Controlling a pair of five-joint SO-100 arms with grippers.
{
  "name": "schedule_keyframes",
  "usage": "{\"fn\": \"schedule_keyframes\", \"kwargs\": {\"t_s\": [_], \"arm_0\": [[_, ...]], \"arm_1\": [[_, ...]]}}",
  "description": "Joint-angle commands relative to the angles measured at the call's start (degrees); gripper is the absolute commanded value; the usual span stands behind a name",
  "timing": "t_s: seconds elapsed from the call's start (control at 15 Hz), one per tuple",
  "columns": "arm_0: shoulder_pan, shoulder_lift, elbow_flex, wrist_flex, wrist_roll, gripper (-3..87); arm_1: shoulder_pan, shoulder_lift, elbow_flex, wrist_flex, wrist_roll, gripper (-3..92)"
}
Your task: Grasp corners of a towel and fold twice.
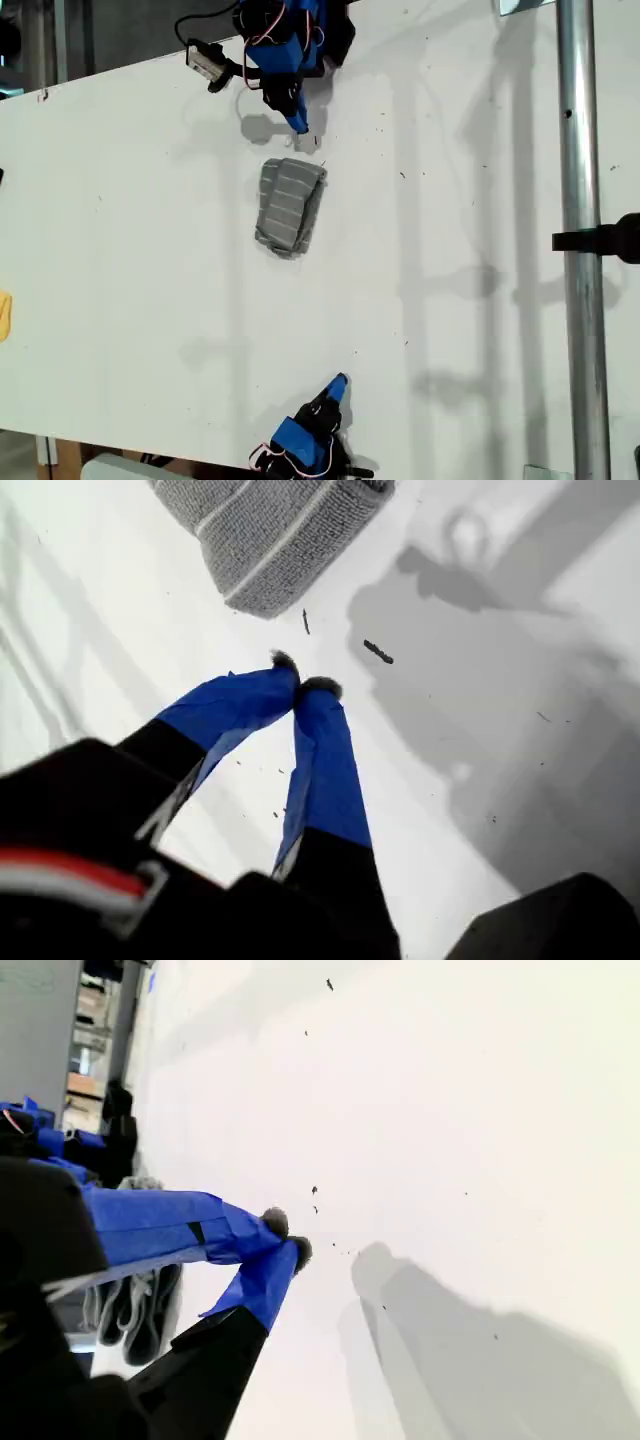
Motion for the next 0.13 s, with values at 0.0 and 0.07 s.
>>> {"fn": "schedule_keyframes", "kwargs": {"t_s": [0.0,0.07], "arm_0": [[-0.88,0.44,0.35,0.35,0.26,-2.4],[-0.88,0.44,0.35,0.35,0.26,-2.4]], "arm_1": [[-0.97,0.00,-0.79,0.18,-0.79,4.3],[-0.97,0.00,-0.79,0.18,-0.79,4.3]]}}
